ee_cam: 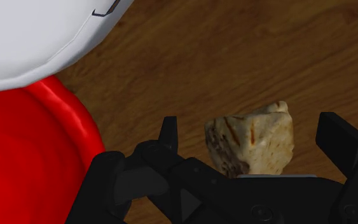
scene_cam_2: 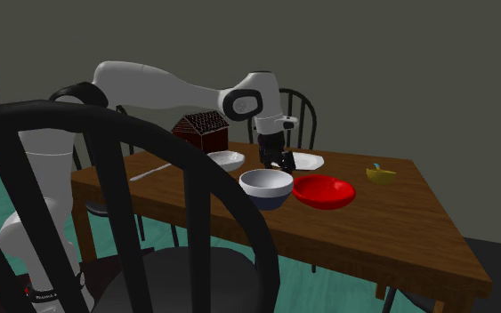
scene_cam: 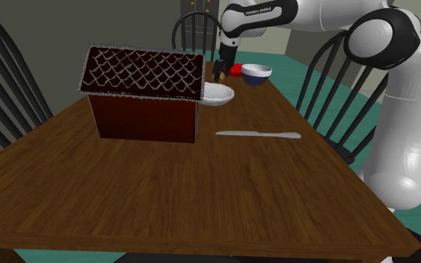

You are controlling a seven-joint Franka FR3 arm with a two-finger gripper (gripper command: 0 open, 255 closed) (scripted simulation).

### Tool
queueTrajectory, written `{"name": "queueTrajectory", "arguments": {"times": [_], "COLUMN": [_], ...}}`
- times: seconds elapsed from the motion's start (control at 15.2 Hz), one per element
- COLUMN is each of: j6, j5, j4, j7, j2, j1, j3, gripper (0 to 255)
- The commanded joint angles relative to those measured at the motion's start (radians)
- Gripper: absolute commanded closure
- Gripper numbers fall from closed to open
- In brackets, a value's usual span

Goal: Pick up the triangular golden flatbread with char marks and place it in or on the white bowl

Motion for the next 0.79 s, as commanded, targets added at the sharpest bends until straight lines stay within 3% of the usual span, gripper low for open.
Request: {"name": "queueTrajectory", "arguments": {"times": [0.0,0.2,0.26,0.73], "j6": [0.002,0.002,0.002,0.002], "j5": [0.000,0.000,0.000,0.000], "j4": [-0.001,-0.001,-0.001,-0.001], "j7": [0.000,0.000,0.000,0.000], "j2": [0.000,0.000,0.000,0.000], "j1": [0.000,0.000,0.000,0.000], "j3": [0.000,0.000,0.000,0.000], "gripper": [0,0,255,255]}}
